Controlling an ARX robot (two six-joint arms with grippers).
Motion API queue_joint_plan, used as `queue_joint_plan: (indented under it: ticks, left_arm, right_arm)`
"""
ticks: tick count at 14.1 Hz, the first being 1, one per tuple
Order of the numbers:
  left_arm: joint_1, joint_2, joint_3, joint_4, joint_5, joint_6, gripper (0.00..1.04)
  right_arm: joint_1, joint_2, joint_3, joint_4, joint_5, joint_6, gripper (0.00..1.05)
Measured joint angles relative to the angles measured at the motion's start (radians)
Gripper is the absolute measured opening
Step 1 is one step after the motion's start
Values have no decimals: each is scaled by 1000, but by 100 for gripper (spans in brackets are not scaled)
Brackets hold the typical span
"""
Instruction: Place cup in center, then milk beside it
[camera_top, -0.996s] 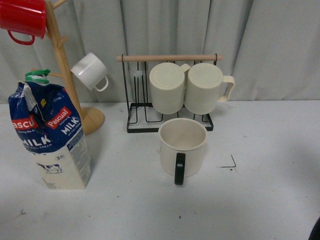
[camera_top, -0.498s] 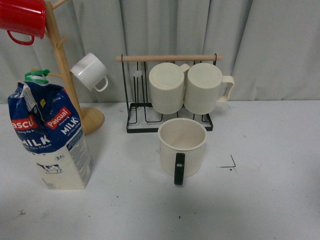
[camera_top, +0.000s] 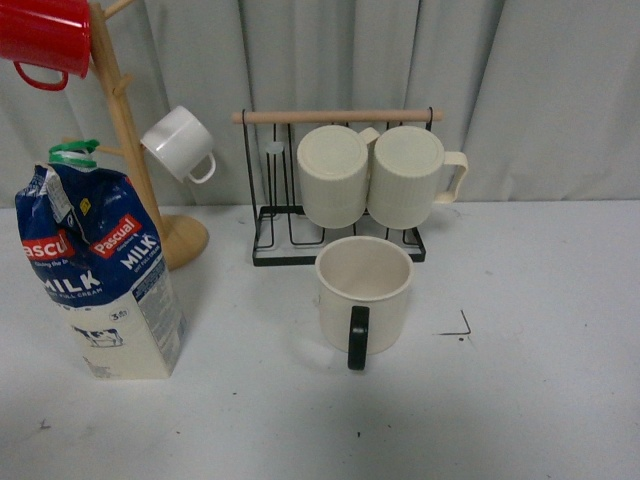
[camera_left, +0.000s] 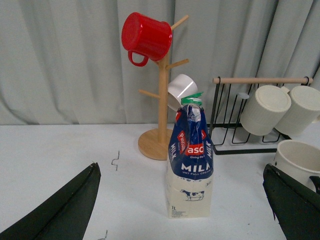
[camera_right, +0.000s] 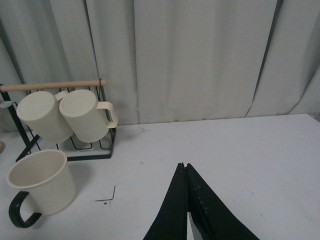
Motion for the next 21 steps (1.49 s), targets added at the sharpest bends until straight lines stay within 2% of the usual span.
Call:
queue_joint_plan:
  ticks: [8,15,17,20,21]
  left_arm:
    - [0,0,0,0,0,0,98]
    - [0,0,0,0,0,0,98]
    - [0,0,0,0,-1,0,98]
    - [0,0,0,0,0,0,98]
    - [0,0,0,0,0,0,98]
  right_arm:
    - [0,-282,0,-271,0,0,2]
    - [0,-424,0,-412,0,0,2]
    - [0,-565,0,-599,-2,0,2]
    - [0,-597,0,-593,-3,0,2]
    - [0,-597,0,-594,-3,0,9]
